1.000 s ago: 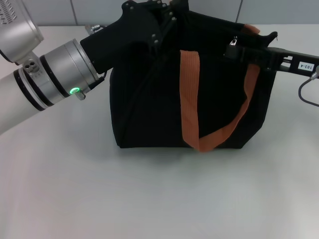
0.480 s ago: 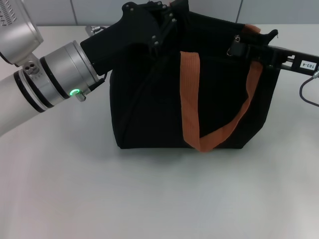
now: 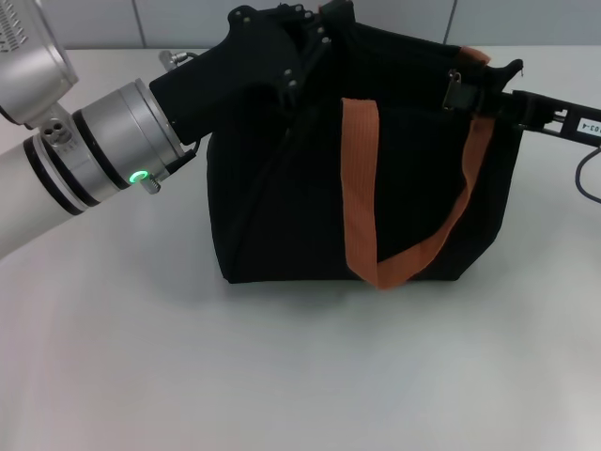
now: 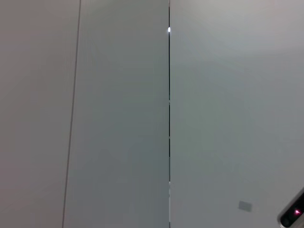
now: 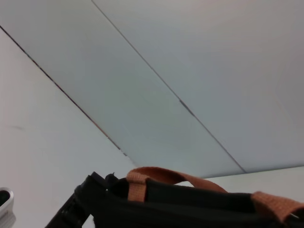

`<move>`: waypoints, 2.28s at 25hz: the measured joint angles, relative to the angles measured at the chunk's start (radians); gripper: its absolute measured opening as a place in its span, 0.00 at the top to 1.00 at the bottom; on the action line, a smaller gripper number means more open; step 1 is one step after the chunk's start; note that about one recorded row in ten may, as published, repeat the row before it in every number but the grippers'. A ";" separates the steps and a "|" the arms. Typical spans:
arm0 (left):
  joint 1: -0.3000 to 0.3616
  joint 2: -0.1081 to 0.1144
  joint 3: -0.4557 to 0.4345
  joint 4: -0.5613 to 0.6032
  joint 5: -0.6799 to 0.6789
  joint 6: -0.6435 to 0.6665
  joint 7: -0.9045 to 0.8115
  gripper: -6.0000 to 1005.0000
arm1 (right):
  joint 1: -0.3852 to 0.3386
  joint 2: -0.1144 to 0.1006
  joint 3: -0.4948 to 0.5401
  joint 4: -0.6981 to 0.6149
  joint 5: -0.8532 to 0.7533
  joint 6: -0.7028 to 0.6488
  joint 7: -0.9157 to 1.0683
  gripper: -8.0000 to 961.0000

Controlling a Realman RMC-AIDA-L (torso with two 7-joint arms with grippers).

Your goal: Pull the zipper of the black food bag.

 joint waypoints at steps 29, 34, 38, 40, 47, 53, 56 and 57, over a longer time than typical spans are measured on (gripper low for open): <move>0.014 0.000 -0.001 -0.011 -0.020 -0.006 0.002 0.97 | -0.166 0.001 0.068 0.098 0.317 -0.191 -0.387 0.80; 0.026 0.000 0.000 -0.011 -0.020 -0.018 0.007 0.97 | -0.188 0.001 0.083 0.184 0.370 -0.255 -0.516 0.59; 0.038 0.000 0.000 -0.011 -0.020 -0.023 0.002 0.91 | -0.190 0.001 0.099 0.250 0.374 -0.303 -0.579 0.43; 0.050 0.000 -0.007 -0.006 -0.025 -0.022 -0.003 0.88 | -0.190 0.002 0.104 0.277 0.375 -0.330 -0.625 0.35; 0.134 0.008 -0.032 0.003 -0.132 0.047 -0.001 0.71 | -0.188 0.002 0.141 0.386 0.376 -0.394 -0.792 0.20; 0.244 0.012 -0.148 -0.005 -0.140 0.118 0.005 0.33 | -0.197 0.002 0.173 0.431 0.376 -0.411 -0.847 0.20; 0.315 0.012 -0.232 -0.012 -0.140 0.148 0.005 0.26 | -0.206 0.002 0.182 0.433 0.376 -0.413 -0.853 0.20; 0.344 0.012 -0.267 -0.013 -0.140 0.162 0.005 0.24 | -0.209 0.002 0.185 0.434 0.376 -0.415 -0.856 0.20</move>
